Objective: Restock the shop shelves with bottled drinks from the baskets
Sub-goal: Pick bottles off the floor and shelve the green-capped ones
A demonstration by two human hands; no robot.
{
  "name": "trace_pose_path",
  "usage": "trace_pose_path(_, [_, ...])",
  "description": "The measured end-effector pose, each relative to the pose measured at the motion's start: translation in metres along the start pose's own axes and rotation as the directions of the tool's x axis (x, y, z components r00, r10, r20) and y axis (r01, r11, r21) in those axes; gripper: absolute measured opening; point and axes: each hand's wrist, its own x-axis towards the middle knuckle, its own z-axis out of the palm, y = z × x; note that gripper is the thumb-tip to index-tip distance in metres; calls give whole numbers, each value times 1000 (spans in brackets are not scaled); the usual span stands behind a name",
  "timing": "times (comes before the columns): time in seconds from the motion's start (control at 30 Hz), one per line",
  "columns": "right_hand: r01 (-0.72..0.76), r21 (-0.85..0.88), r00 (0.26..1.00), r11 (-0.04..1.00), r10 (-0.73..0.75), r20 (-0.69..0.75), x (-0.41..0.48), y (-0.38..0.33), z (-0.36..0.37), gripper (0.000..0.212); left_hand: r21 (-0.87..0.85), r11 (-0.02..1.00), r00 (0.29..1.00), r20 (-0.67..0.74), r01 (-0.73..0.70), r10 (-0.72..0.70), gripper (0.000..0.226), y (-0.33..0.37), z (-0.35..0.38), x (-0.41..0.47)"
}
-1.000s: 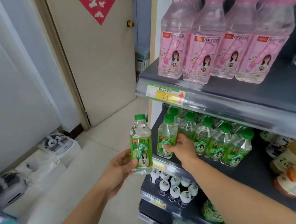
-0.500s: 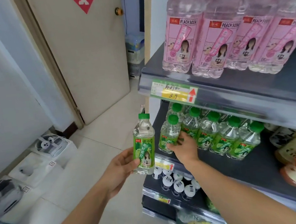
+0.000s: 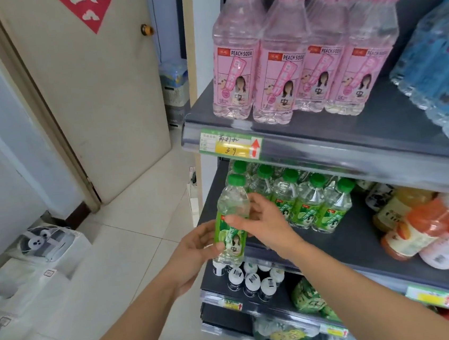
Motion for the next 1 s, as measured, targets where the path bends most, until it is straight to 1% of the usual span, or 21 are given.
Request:
trace_pose_path(0.1, [-11,17,996,1000,12,-93,-5,2,-16,50,90,996,1000,29,-10,8,80,5,11,10])
trace_pose_path(0.17, [-23,-1,990,1000,23,-136,-10,5,-27,60,211,977,1000,13,-18,16,81,9,18,17])
trace_pose_path(0.2, [-30,-19,985,999,26,-168,-12,7,-32,62,281,959,999,-23,-19,27,78,10,20,22])
trace_pose_path(0.27, [-61,-68,970,996,43,-241,-12,15,-40,70,383,924,991,-120,-14,65,65,11,25,32])
trace_pose_path(0.33, [-112,-91,953,990,81,-292,-7,26,-48,81,469,883,972,-194,-29,135,52,8,28,41])
trace_pose_path(0.4, [-157,-90,939,984,120,-321,0,39,-53,87,566,822,948,-230,-53,220,43,7,30,49])
trace_pose_path(0.47, [-188,-98,929,977,145,-339,6,50,-54,87,623,781,937,-253,-34,242,41,7,33,55])
trace_pose_path(0.53, [-192,-80,924,978,153,-349,12,57,-52,87,642,766,931,-281,1,235,46,8,33,60])
trace_pose_path(0.6, [-184,-69,920,981,147,-364,18,61,-49,85,669,743,932,-287,30,221,60,10,32,63])
trace_pose_path(0.67, [-172,-84,920,981,130,-370,24,63,-46,83,718,694,939,-275,58,207,74,12,29,66])
trace_pose_path(0.73, [-163,-124,923,979,106,-371,27,64,-43,82,760,644,942,-272,86,195,74,12,25,71])
trace_pose_path(0.8, [-151,-146,923,978,86,-374,28,64,-41,82,760,645,946,-261,77,195,64,12,22,74])
trace_pose_path(0.9, [-126,-141,927,982,65,-370,30,61,-37,79,738,672,944,-263,64,199,38,10,20,79])
trace_pose_path(1.0, [-129,-115,916,985,74,-395,32,59,-31,74,760,645,935,-282,80,216,23,10,19,82])
